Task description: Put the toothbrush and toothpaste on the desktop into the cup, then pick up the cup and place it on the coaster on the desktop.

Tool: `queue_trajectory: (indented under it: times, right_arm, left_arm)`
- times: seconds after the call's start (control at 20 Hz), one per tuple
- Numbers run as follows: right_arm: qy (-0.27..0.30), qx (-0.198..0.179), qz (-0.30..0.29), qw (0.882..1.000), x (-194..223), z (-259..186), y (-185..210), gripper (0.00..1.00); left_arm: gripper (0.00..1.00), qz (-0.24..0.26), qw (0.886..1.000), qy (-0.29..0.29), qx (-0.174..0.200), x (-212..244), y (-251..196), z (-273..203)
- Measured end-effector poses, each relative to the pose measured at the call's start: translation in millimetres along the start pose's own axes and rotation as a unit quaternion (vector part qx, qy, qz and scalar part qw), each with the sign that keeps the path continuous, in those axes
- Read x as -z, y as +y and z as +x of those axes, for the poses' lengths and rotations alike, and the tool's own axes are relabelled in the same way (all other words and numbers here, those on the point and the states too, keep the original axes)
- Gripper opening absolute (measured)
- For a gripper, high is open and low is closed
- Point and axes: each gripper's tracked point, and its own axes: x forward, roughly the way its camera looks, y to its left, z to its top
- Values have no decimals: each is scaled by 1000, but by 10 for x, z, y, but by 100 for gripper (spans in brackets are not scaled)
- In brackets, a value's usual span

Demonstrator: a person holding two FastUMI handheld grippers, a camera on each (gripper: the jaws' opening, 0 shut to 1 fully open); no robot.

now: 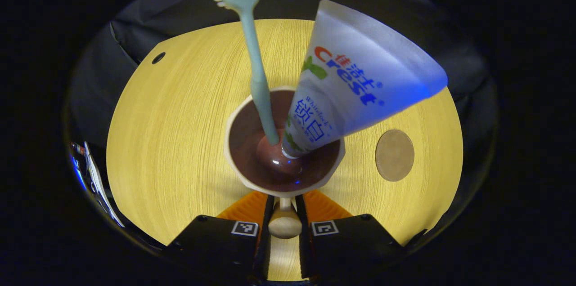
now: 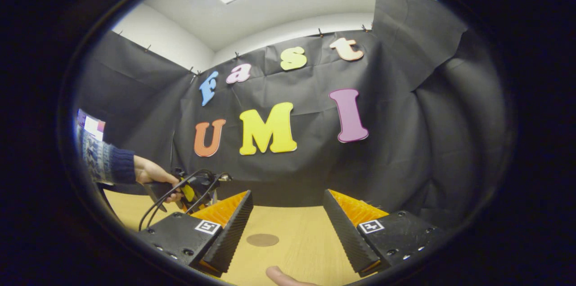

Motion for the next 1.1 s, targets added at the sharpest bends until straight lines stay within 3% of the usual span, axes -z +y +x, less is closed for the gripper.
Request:
queue_trajectory:
  times: [0.1, 0.15, 0.2, 0.25, 0.45, 0.65, 0.7, 0.75, 0.85, 0.9, 1.0, 1.1]
  right_arm:
    - [0, 2, -3, 1000, 27, 10, -24, 95]
    - [3, 1, -2, 1000, 45, 18, -17, 95]
    - [7, -1, 1, 1000, 84, 29, 0, 99]
    - [10, -5, 3, 1000, 107, 29, 19, 95]
    - [13, 7, -10, 1000, 188, 68, -39, 95]
    - [19, 13, -7, 1000, 269, 51, -110, 96]
    - [21, 16, -4, 1000, 300, 53, -155, 96]
    - [23, 20, -1, 1000, 314, 50, -201, 96]
    - [25, 31, 6, 999, 335, 39, -307, 95]
    - [26, 35, 8, 999, 359, 33, -348, 95]
    - [28, 43, 13, 999, 392, 21, -423, 95]
    - [29, 50, 17, 998, 423, 8, -486, 95]
  left_arm:
    - [29, 11, 1000, -19, 0, -131, -128, -274]
    - [34, 24, 999, -27, -4, -196, -210, -412]
    - [29, 36, 999, -33, -6, -251, -312, -545]
    - [29, 48, 998, -35, -7, -298, -432, -671]
    - [29, 74, 996, -45, 23, -514, -1133, -1069]
    - [29, 99, 993, -40, 52, -715, -1903, -1264]
    - [34, 106, 992, -40, 59, -786, -2088, -1304]
    - [29, 110, 991, -41, 66, -863, -2265, -1330]
    - [34, 116, 991, -38, 61, -1028, -2538, -1373]
    - [29, 121, 990, -38, 54, -1119, -2651, -1385]
    - [34, 126, 990, -34, 48, -1294, -2868, -1415]
    - [30, 131, 989, -29, 57, -1467, -3106, -1448]
